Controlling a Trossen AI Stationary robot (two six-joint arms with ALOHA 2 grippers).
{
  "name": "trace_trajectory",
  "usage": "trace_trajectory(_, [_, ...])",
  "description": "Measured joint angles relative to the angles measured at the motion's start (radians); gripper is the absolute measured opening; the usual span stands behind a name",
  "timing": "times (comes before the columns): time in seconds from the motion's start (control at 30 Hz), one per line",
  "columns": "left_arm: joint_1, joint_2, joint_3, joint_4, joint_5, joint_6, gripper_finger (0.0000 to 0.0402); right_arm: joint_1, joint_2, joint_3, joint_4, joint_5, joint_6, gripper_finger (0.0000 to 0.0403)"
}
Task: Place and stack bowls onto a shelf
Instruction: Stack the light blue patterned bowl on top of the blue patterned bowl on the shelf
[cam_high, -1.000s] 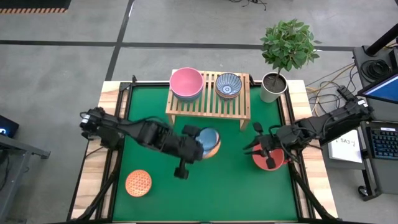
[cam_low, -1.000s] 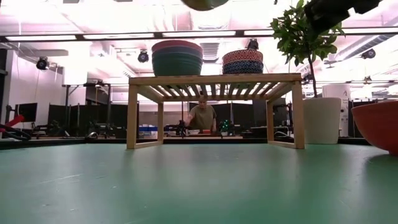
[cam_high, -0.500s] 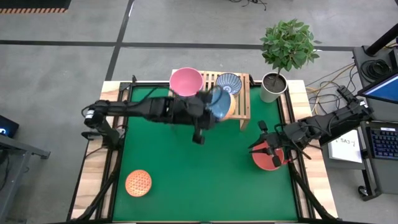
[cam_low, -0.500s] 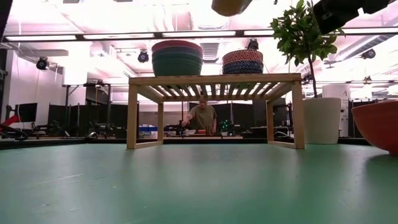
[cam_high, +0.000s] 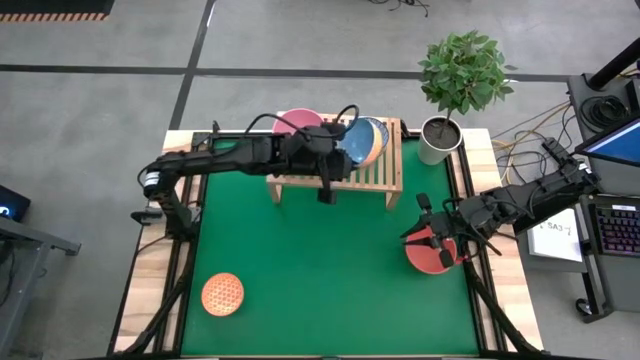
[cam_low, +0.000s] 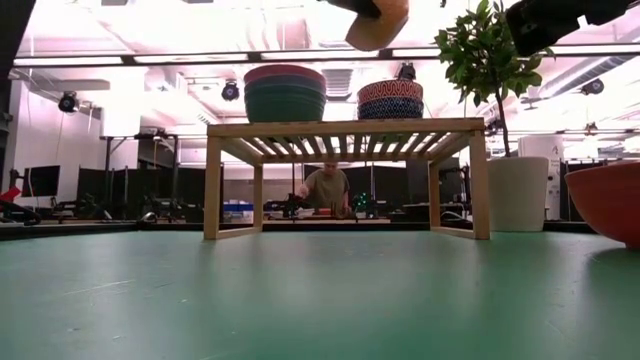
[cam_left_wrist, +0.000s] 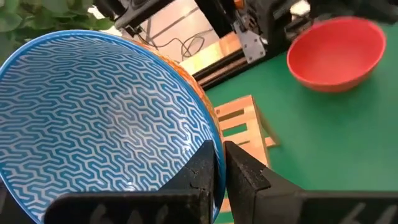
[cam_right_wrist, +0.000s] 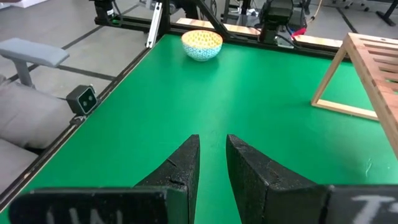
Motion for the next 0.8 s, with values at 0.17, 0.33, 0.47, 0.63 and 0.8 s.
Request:
trace_trajectory(0.17, [0.034,0.027,0.0,0.022,0.031,0.105,0.0006,0.0,0.001,0.0,0.003,0.008,0.0,0.0068])
trace_trajectory(0.33, [0.07,0.041,0.0,-0.002,0.038,0.163,0.0006,0.0,0.0,0.0,0.002,0.008,0.012,0.0068])
trace_trajectory(0.47, [0.1,0.051,0.0,0.017,0.072,0.159,0.0006,0.0,0.003,-0.008,0.001,0.009,0.034,0.0068])
trace_trajectory(0.63, [0.115,0.078,0.0,0.035,0.078,0.152,0.0006,0.0,0.003,-0.021,0.001,0.009,0.053,0.0068])
trace_trajectory(0.8, [0.122,0.092,0.0,0.035,0.058,0.153,0.0006,0.0,0.002,-0.023,0.001,0.009,0.06,0.0068])
